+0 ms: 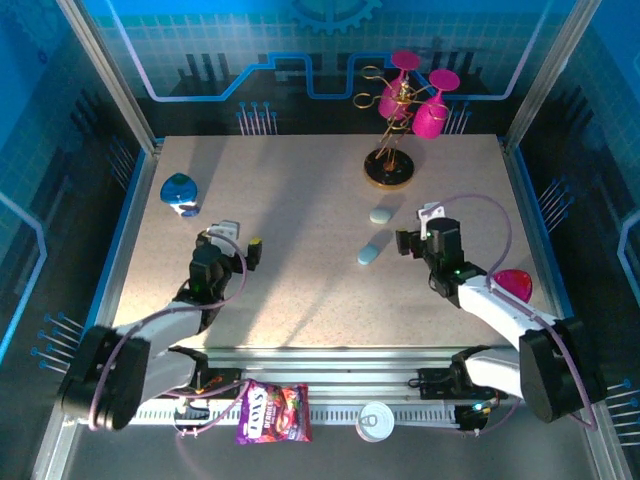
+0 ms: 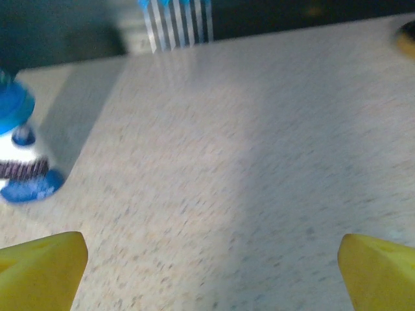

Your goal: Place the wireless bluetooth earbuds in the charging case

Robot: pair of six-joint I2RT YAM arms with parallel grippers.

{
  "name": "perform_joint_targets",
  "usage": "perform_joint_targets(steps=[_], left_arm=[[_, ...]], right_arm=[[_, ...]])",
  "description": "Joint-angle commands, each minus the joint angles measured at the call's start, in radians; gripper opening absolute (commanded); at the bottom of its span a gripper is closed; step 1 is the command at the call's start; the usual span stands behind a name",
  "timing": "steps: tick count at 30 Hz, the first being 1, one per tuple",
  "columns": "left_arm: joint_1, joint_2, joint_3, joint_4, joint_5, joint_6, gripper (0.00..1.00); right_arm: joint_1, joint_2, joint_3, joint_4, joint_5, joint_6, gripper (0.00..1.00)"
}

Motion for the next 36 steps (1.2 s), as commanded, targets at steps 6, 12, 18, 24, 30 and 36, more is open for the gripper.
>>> perform_joint_targets(steps=[6, 12, 18, 24, 30, 36], left_arm=[[0.105, 0.269, 0.096, 0.246, 0.09, -0.024, 0.99], [0.19, 0.362, 0.12, 0.277, 0.158, -0.107, 0.99], [0.195, 0.367, 0.151, 0.23, 0.164, -0.11, 0.99], [0.19, 0.366, 0.151, 0.227, 0.162, -0.102, 0.99], [0.186, 0.366, 0.153, 0.224, 0.165, -0.099, 0.99], [0.186, 0.366, 0.155, 0.221, 0.166, -0.099, 0.99]], right_arm=[[-0.184, 0.162, -0.137, 0.514, -0.156, -0.059, 1.0], [-0.22, 0.278, -0.125, 0.61, -0.295, -0.046, 1.0], [-0.214, 0.357, -0.098, 0.634, -0.325, -0.06, 1.0], [-0.222, 0.355, -0.1, 0.63, -0.305, -0.046, 1.0], [-0.222, 0.355, -0.114, 0.657, -0.261, -0.029, 1.0], [-0.22, 0.355, -0.114, 0.657, -0.251, -0.029, 1.0]])
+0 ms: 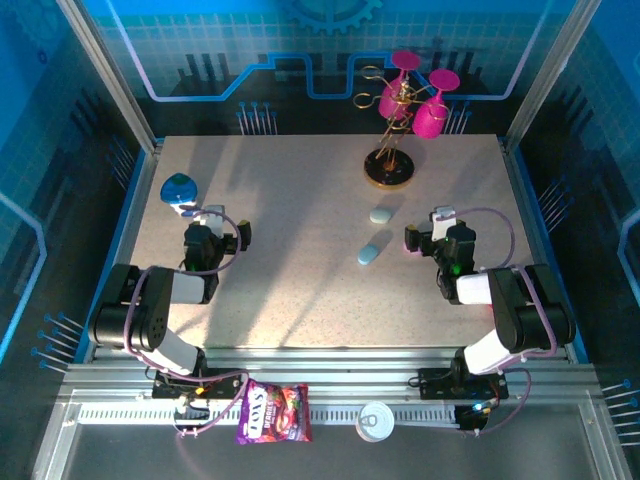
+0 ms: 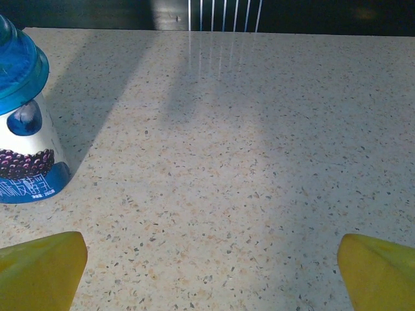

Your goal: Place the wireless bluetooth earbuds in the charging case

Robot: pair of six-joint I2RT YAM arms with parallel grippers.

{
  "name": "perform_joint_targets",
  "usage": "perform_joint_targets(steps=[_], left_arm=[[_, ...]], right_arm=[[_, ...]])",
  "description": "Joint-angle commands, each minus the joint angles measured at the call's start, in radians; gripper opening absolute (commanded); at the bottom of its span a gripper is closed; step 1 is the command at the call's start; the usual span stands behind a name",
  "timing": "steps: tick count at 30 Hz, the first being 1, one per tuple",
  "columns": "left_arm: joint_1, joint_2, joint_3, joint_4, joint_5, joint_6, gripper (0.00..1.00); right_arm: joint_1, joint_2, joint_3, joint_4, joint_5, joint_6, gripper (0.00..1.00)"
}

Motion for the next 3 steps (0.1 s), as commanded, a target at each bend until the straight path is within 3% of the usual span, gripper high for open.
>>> perform_joint_targets(steps=[1, 3], left_arm=[[0.0, 0.004, 0.016, 0.0, 0.024, -0.013, 0.99], [0.001, 0.004, 0.014, 0.007, 0.023, -0.012, 0.99]], right_arm=[[-0.011, 0.002, 0.006, 0.047, 0.03, 0.009, 1.0], [-0.001, 0.003, 0.008, 0.047, 0.039, -0.001, 1.0]])
